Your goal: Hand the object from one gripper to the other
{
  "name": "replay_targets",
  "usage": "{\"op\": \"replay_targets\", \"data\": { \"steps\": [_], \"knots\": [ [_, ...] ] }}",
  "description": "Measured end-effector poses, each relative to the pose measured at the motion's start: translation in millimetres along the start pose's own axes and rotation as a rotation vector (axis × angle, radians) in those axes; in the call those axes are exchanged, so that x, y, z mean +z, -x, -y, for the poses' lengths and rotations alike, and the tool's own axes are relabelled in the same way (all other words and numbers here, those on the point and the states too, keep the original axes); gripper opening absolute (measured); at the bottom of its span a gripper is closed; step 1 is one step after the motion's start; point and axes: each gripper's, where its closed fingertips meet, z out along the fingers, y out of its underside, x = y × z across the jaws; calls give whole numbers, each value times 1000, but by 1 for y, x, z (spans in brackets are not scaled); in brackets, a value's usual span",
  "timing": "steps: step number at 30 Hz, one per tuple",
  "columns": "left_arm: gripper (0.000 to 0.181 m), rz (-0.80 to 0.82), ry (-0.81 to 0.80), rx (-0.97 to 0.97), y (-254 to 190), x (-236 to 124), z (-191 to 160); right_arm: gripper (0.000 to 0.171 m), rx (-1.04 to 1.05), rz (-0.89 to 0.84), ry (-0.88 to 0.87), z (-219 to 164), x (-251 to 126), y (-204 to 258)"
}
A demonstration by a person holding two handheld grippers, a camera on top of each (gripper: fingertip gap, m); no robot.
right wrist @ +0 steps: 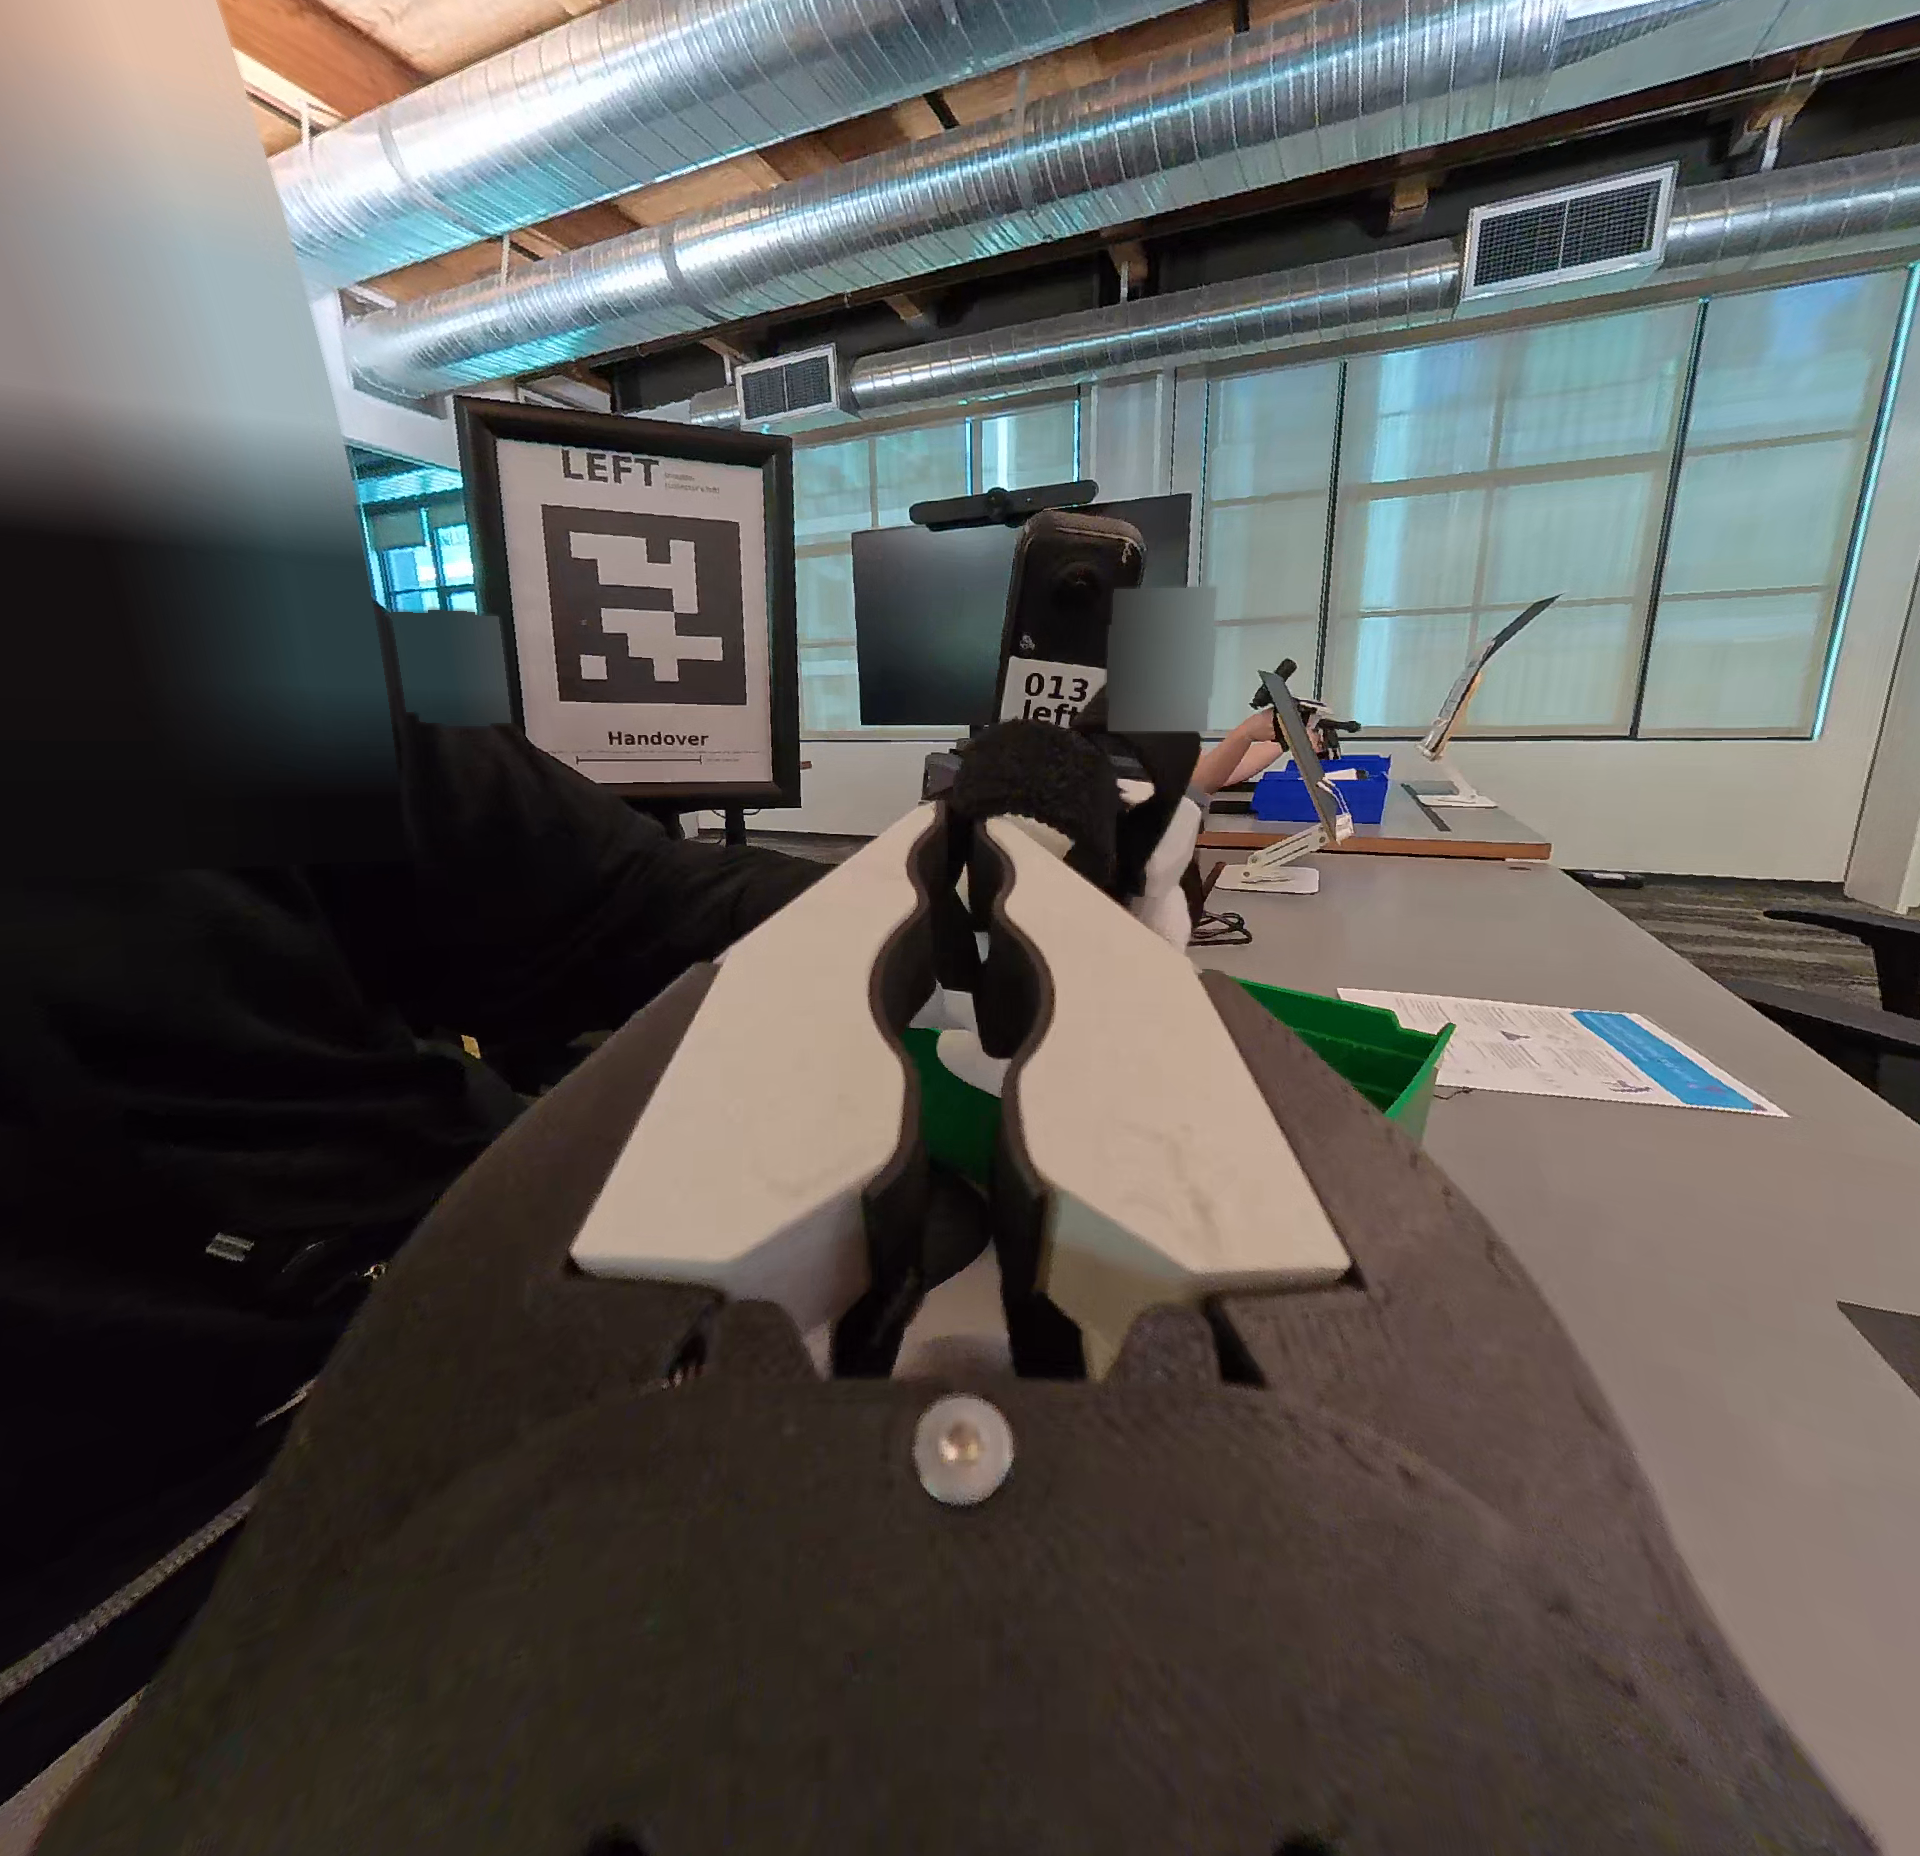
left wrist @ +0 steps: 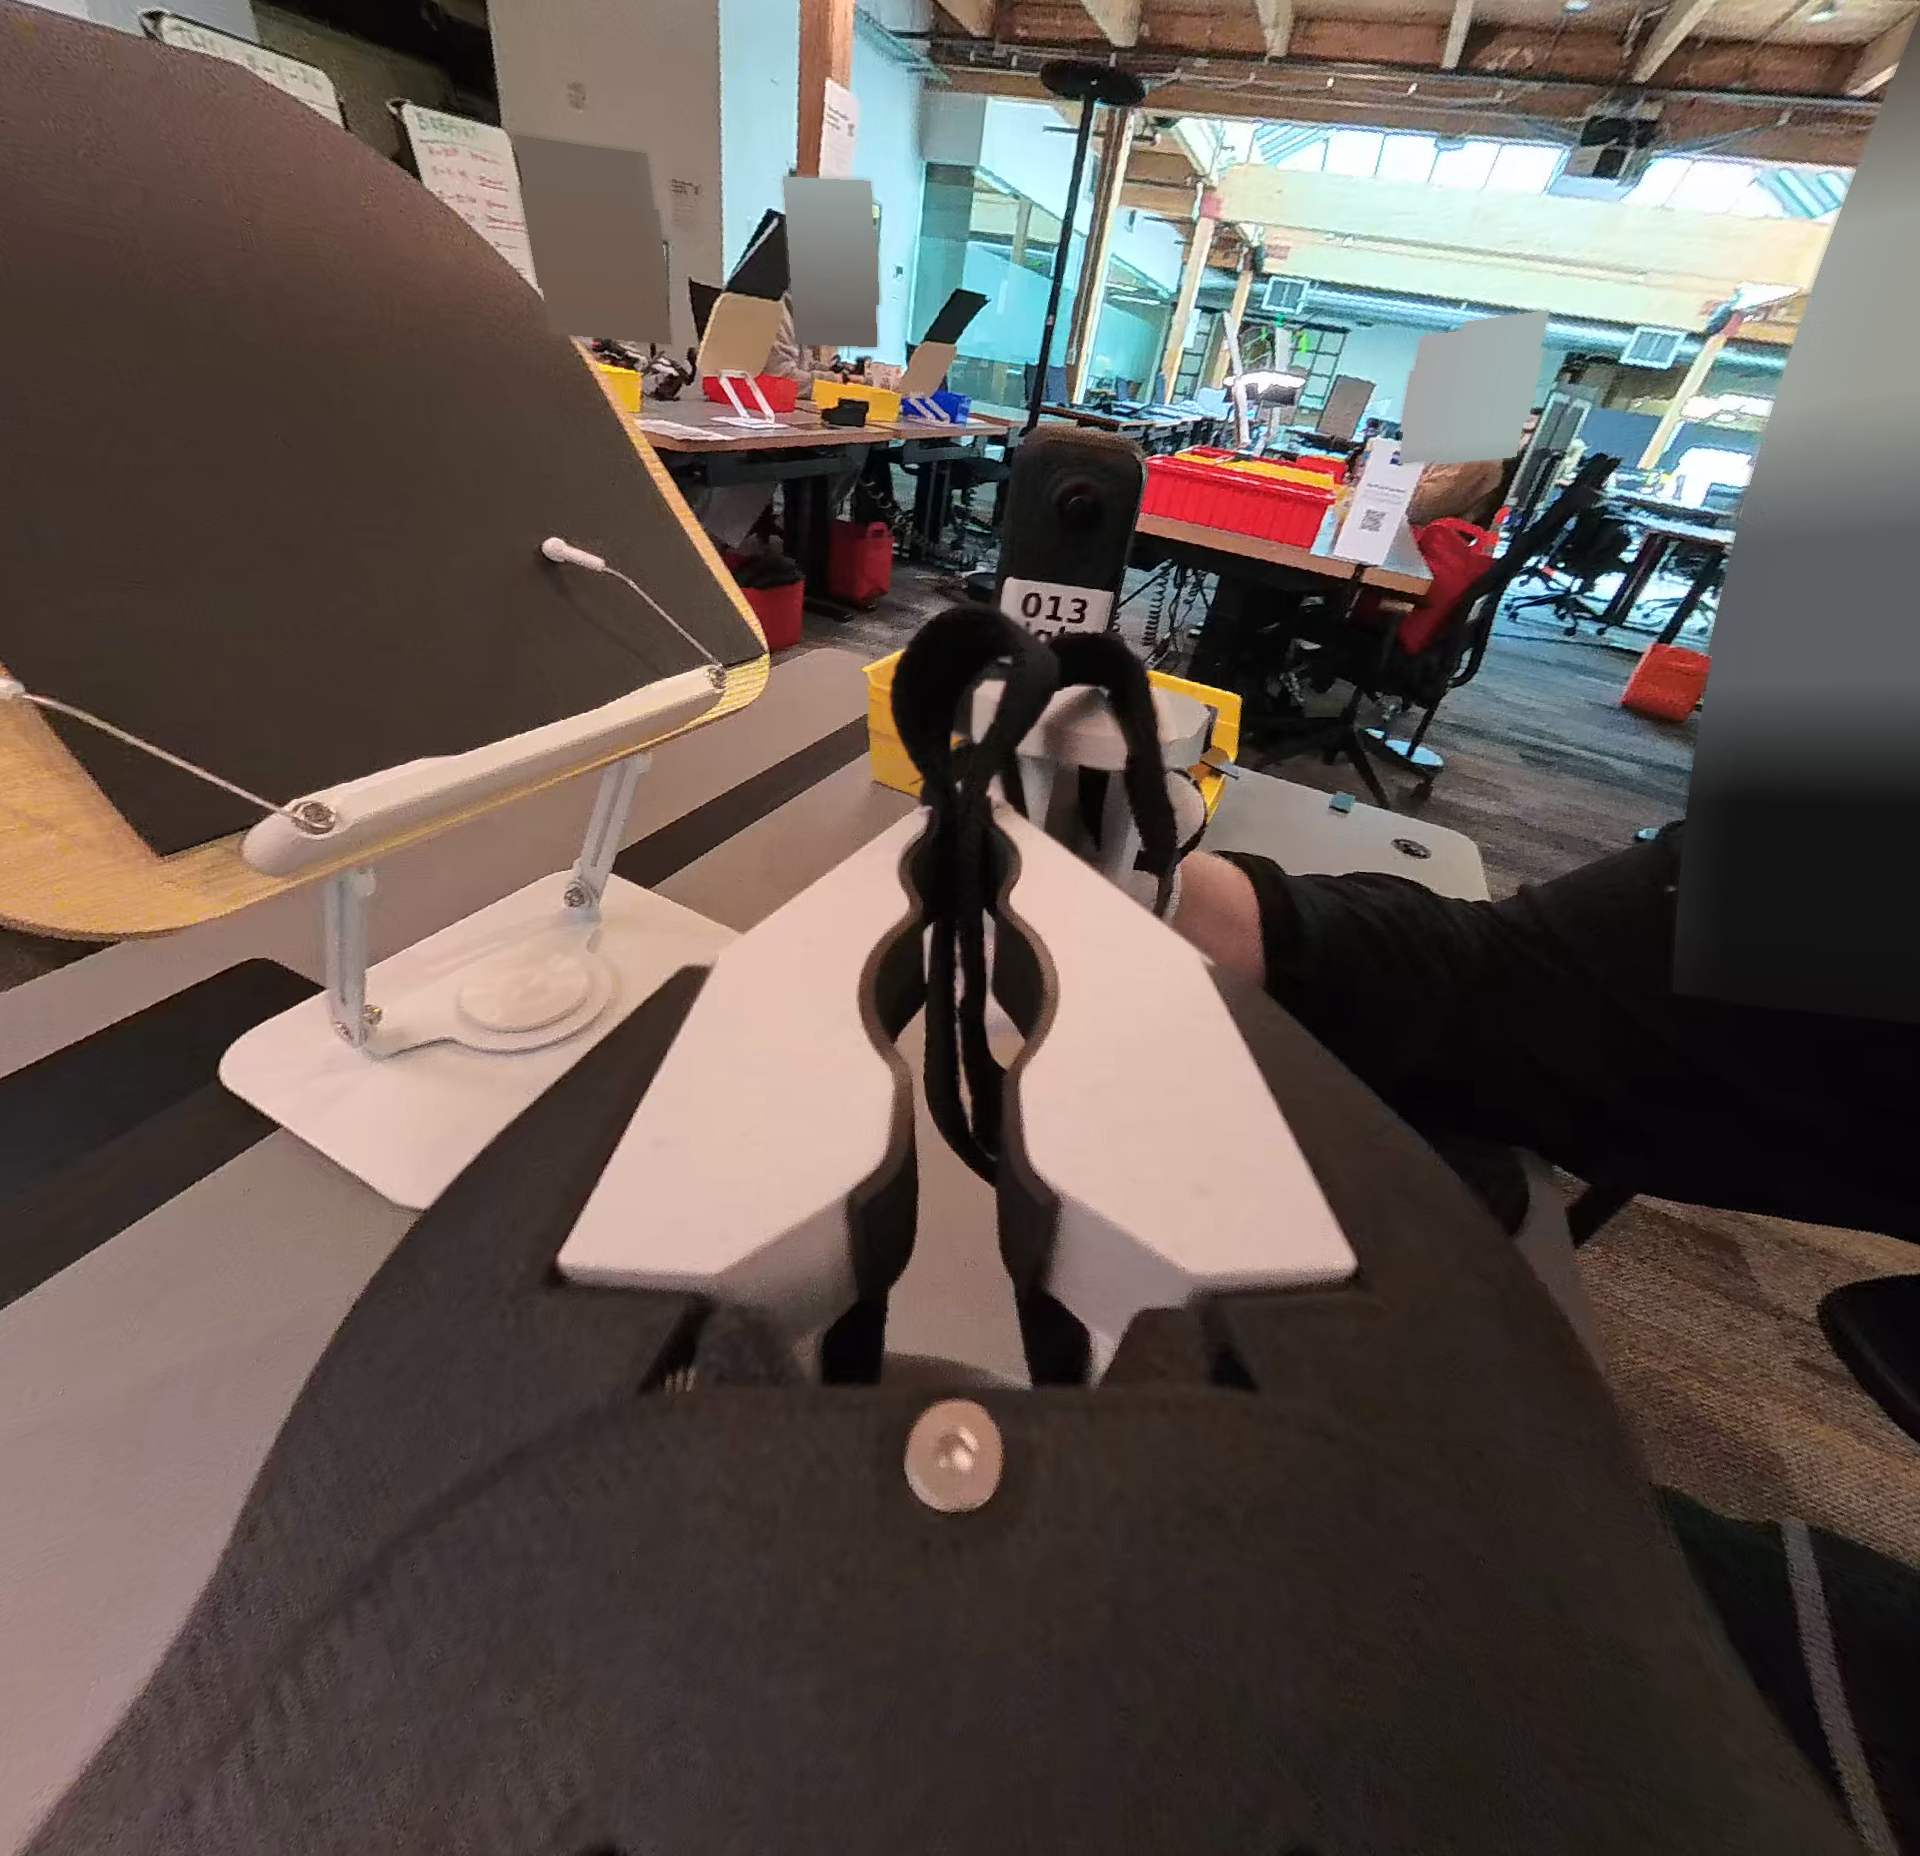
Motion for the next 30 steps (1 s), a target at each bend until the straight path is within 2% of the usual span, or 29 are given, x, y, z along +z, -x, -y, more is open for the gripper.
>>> {"op": "replay_targets", "data": {
  "steps": [11, 19, 30],
  "knots": [
    [5, -87, -26, -37, -13, 0, 4, 0, -22, 25, 25, -5, 2, 5],
    [13, -139, -11, -70, -20, 2, -1, 0, -21, 36, 34, -8, 2, 6],
    [25, -152, 19, -43, -25, 6, -8, 0, 5, 133, 75, -16, 7, 23]
  ]
}}
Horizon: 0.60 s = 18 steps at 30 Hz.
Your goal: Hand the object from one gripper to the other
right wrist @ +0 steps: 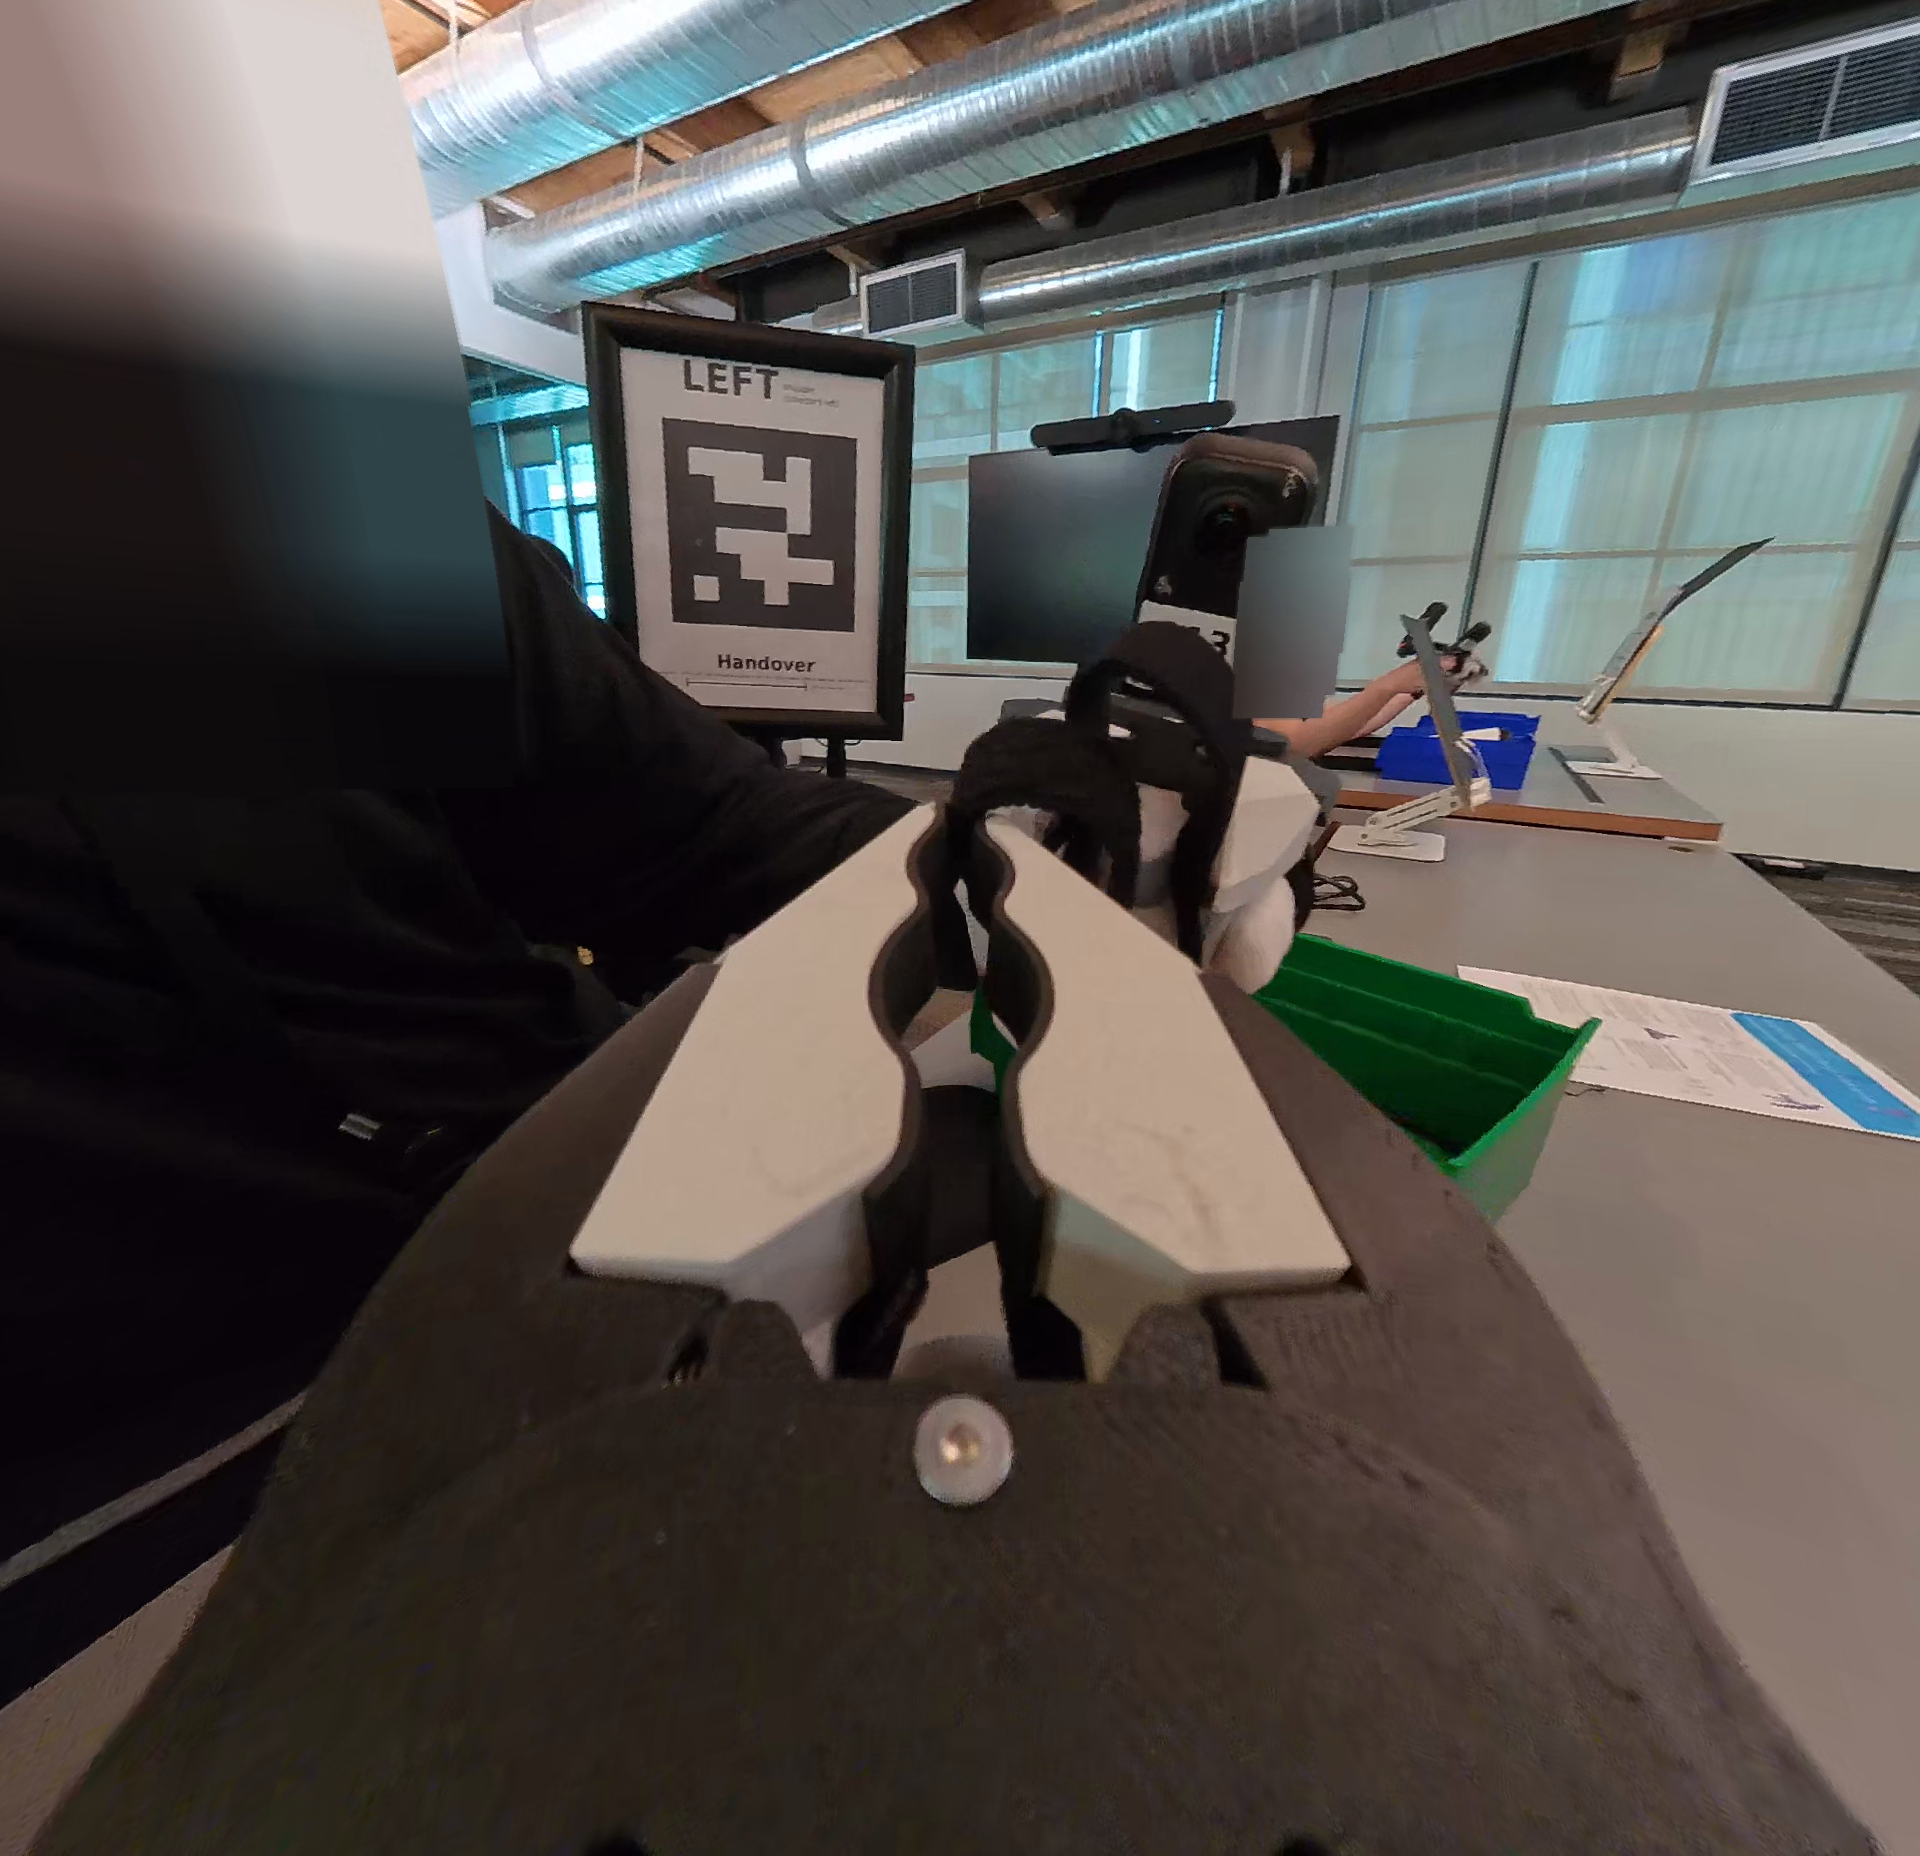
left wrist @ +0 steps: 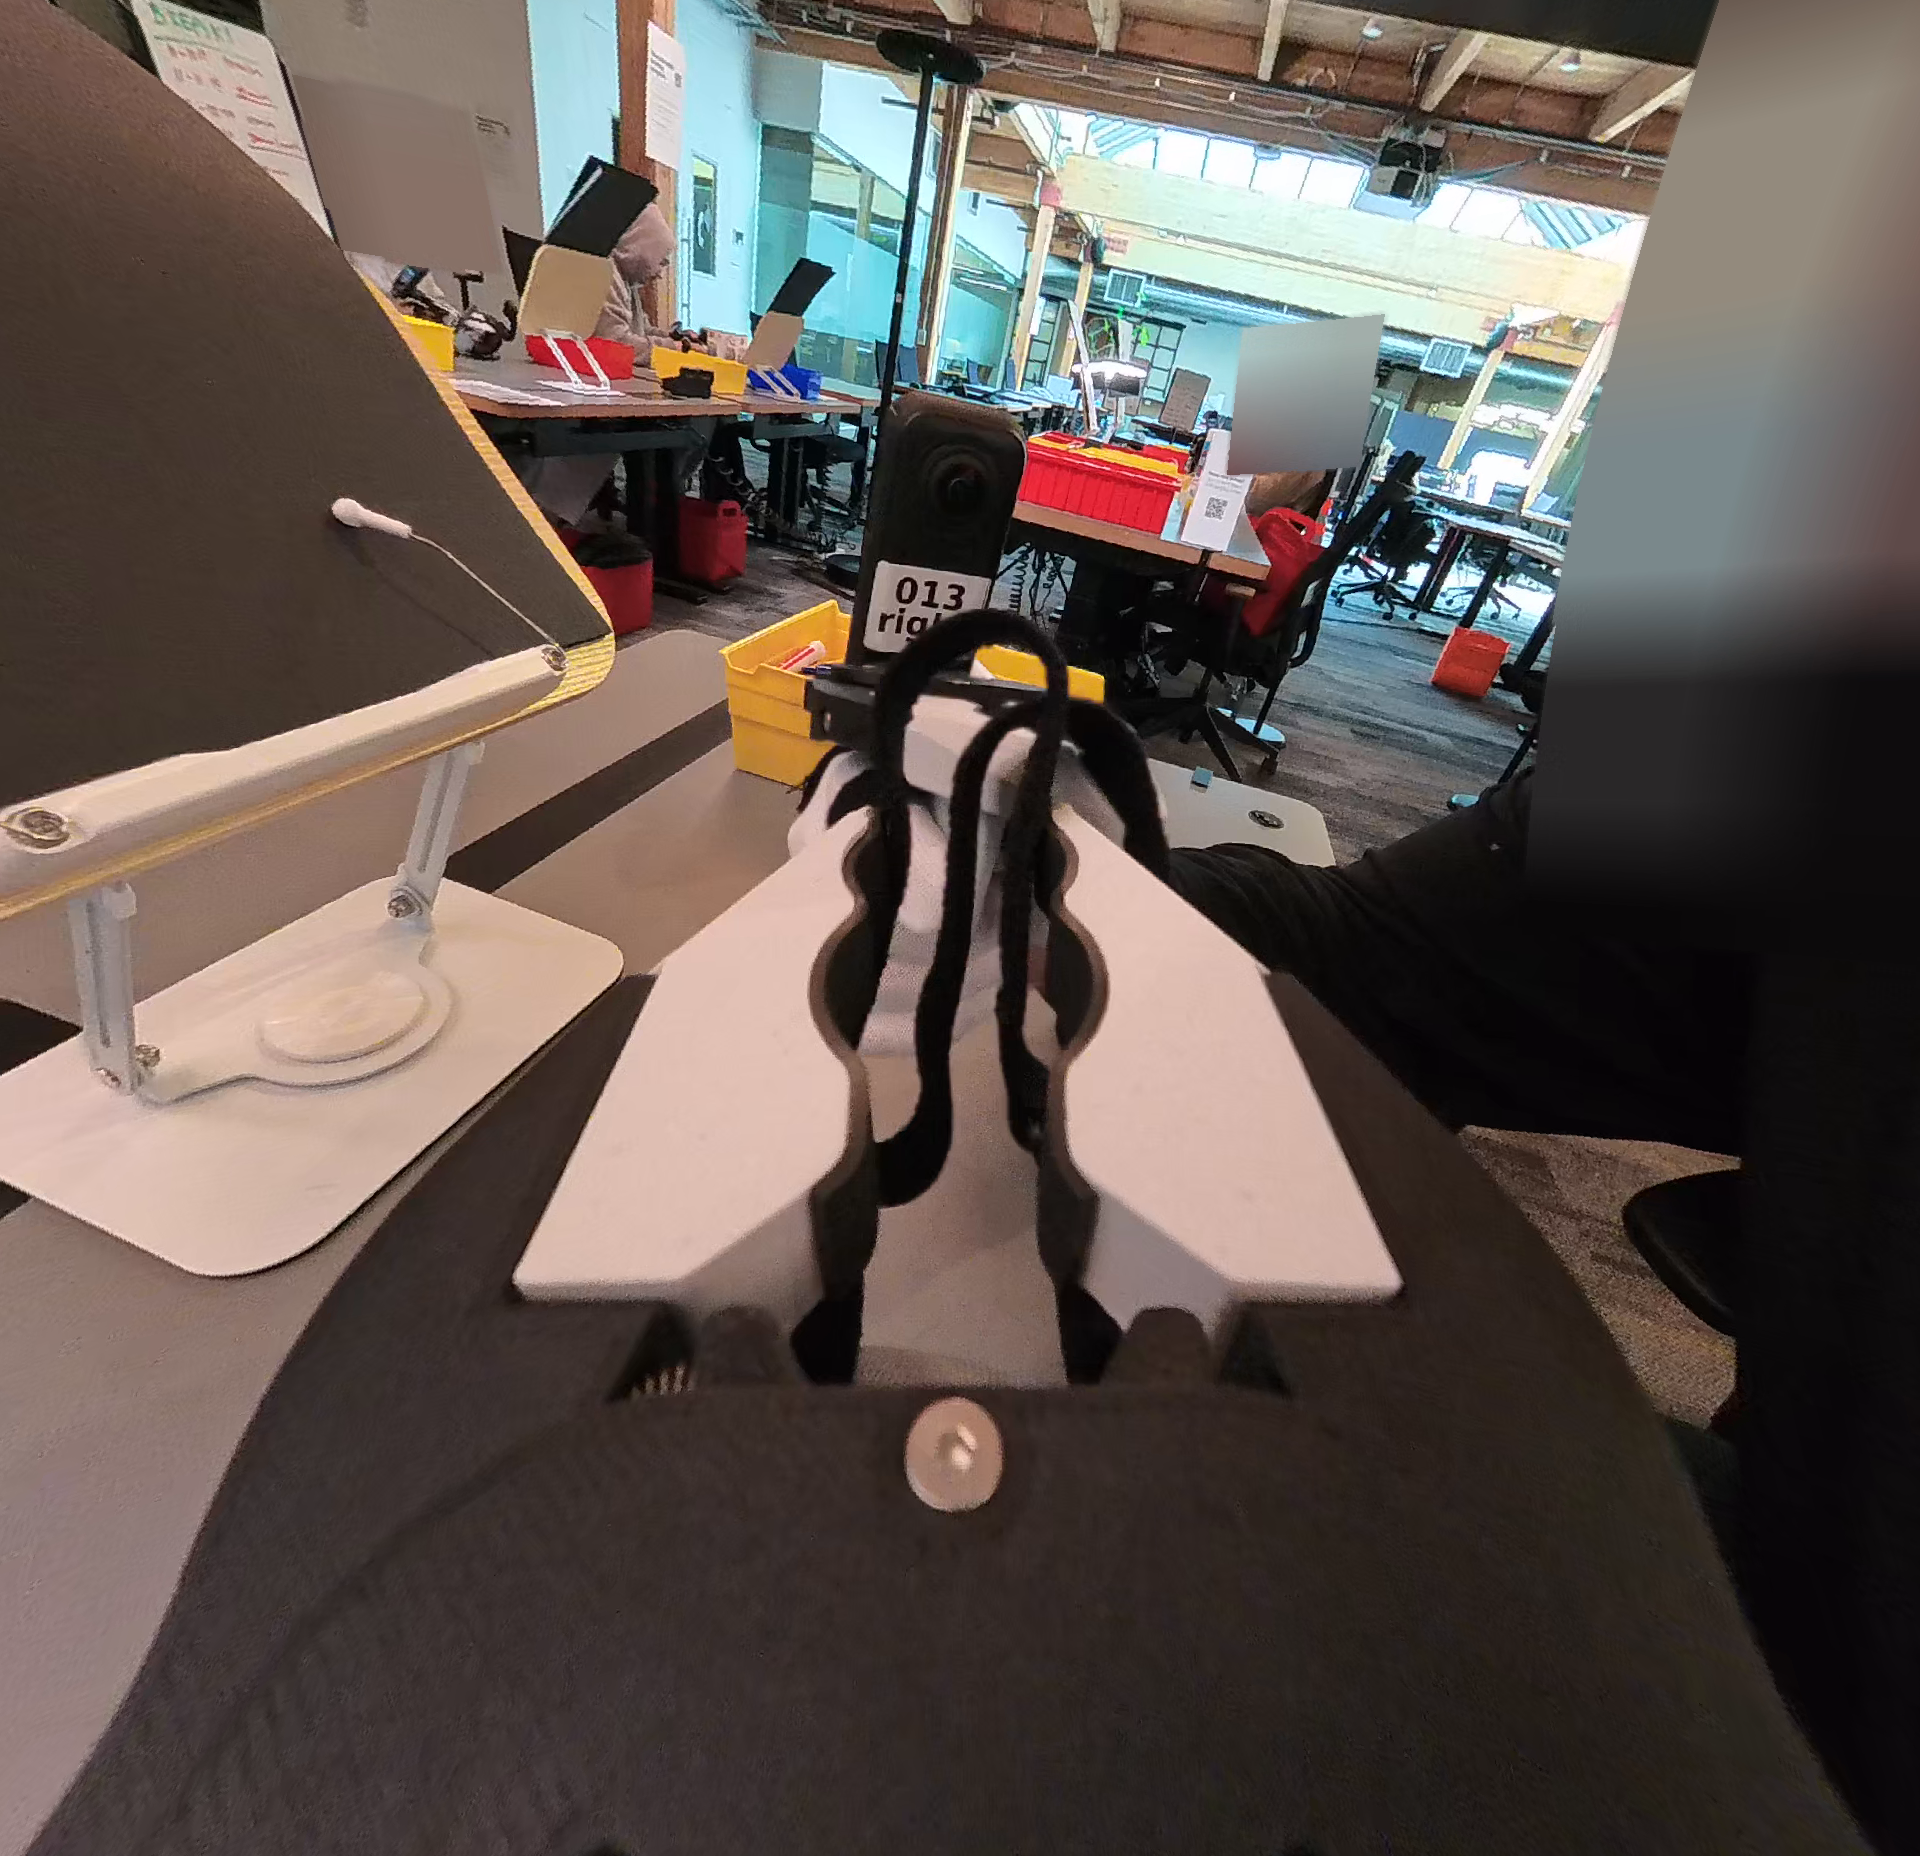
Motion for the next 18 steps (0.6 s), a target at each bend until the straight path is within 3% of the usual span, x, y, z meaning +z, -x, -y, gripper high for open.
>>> {"op": "replay_targets", "data": {
  "steps": [8, 13, 18],
  "knots": [
    [24, 2, 32, 86, -4, 2, -4, 0, 60, 71, -14, -1, 5, 10],
    [4, 39, 69, 165, -3, 6, -10, 0, 92, 86, -26, 0, 4, 10],
    [2, 120, 63, 175, 9, 4, -8, 2, 73, 4, -25, 1, 2, -3]
  ]
}}
